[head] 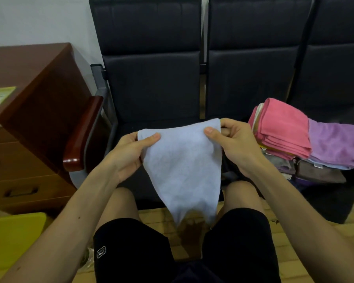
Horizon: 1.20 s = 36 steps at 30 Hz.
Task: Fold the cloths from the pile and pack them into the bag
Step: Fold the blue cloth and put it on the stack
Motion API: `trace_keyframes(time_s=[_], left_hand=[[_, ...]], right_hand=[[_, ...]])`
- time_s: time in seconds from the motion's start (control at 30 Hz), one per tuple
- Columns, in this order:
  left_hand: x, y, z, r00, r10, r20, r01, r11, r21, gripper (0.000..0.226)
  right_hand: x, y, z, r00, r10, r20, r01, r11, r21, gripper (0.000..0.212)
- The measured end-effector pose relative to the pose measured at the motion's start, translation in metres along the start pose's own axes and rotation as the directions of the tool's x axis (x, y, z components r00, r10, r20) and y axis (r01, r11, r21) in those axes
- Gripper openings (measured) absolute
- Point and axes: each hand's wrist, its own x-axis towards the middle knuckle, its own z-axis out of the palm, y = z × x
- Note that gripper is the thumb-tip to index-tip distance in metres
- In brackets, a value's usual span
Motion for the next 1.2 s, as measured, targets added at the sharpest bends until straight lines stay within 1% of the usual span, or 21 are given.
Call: trace_keyframes(time_s=[0.07, 0.13, 0.2, 0.23, 0.27, 0.3, 0.37, 0.4, 0.47, 0.53, 0.6, 0.7, 0.8, 0.93, 1.0, 1.07, 1.13, 1.2], left_hand=[[0.006, 0.003, -0.002, 0.997, -0.017, -0.075, 0.02, 0.999, 0.04, 0.037], [0.01, 0.006, -0.005, 0.993, -0.08, -0.086, 0.083, 0.996, 0.032, 0.051], [0.014, 0.009, -0.008, 0.982, -0.188, 0.019, 0.189, 0.982, -0.021, 0.051], [0.013, 0.01, -0.009, 0.974, -0.213, 0.076, 0.216, 0.976, -0.03, 0.045], [0.013, 0.01, -0.009, 0.971, -0.209, 0.119, 0.214, 0.976, -0.035, 0.039], [0.014, 0.01, -0.011, 0.975, -0.175, 0.136, 0.18, 0.983, -0.031, 0.038], [0.013, 0.011, -0.012, 0.984, -0.098, 0.146, 0.1, 0.995, -0.007, 0.048], [0.012, 0.013, -0.013, 0.987, -0.071, 0.143, 0.067, 0.997, 0.034, 0.05], [0.01, 0.018, -0.015, 0.99, -0.04, 0.137, 0.012, 0.981, 0.195, 0.047], [0.011, 0.024, -0.02, 0.989, -0.004, 0.15, -0.055, 0.921, 0.386, 0.038], [0.012, 0.031, -0.023, 0.984, 0.009, 0.176, -0.104, 0.837, 0.537, 0.027], [0.014, 0.039, -0.023, 0.983, 0.006, 0.185, -0.131, 0.728, 0.673, 0.019], [0.014, 0.043, -0.021, 0.986, 0.06, 0.155, -0.155, 0.667, 0.729, 0.012], [0.014, 0.043, -0.021, 0.976, 0.175, 0.133, -0.216, 0.652, 0.727, 0.009], [0.014, 0.04, -0.021, 0.966, 0.225, 0.126, -0.242, 0.624, 0.743, 0.01], [0.016, 0.037, -0.021, 0.957, 0.266, 0.112, -0.25, 0.565, 0.786, 0.007], [0.016, 0.036, -0.02, 0.947, 0.297, 0.119, -0.257, 0.483, 0.837, 0.002], [0.017, 0.035, -0.018, 0.936, 0.324, 0.135, -0.269, 0.414, 0.869, 0.009]], right_hand=[[0.004, -0.004, 0.001, 0.999, 0.027, -0.025, -0.029, 0.995, -0.098, 0.009], [0.009, -0.002, 0.003, 0.993, 0.078, -0.086, -0.096, 0.969, -0.229, 0.019], [0.014, 0.001, 0.004, 0.981, 0.146, -0.127, -0.176, 0.944, -0.277, 0.031], [0.016, 0.002, 0.005, 0.976, 0.178, -0.127, -0.206, 0.943, -0.26, 0.032], [0.018, 0.002, 0.006, 0.974, 0.199, -0.111, -0.22, 0.948, -0.23, 0.03], [0.02, 0.0, 0.005, 0.975, 0.205, -0.082, -0.217, 0.955, -0.202, 0.025], [0.021, -0.004, 0.002, 0.981, 0.195, 0.007, -0.191, 0.969, -0.158, 0.016], [0.021, -0.006, 0.0, 0.981, 0.184, 0.056, -0.174, 0.974, -0.145, 0.018], [0.022, -0.007, -0.003, 0.981, 0.159, 0.112, -0.14, 0.977, -0.161, 0.029], [0.022, -0.009, -0.005, 0.985, 0.125, 0.117, -0.096, 0.97, -0.224, 0.037], [0.023, -0.01, -0.005, 0.99, 0.074, 0.117, -0.033, 0.947, -0.32, 0.039], [0.024, -0.012, -0.004, 0.993, 0.019, 0.117, 0.038, 0.882, -0.47, 0.04], [0.025, -0.013, -0.004, 0.996, -0.01, 0.092, 0.058, 0.84, -0.54, 0.04], [0.023, -0.011, -0.004, 0.995, -0.084, 0.055, 0.1, 0.805, -0.585, 0.039], [0.022, -0.01, -0.004, 0.993, -0.113, 0.041, 0.115, 0.784, -0.611, 0.037], [0.021, -0.01, -0.004, 0.989, -0.139, 0.052, 0.139, 0.748, -0.649, 0.034], [0.021, -0.011, -0.004, 0.984, -0.16, 0.078, 0.168, 0.699, -0.695, 0.032], [0.02, -0.011, -0.004, 0.98, -0.178, 0.09, 0.186, 0.652, -0.735, 0.031]])
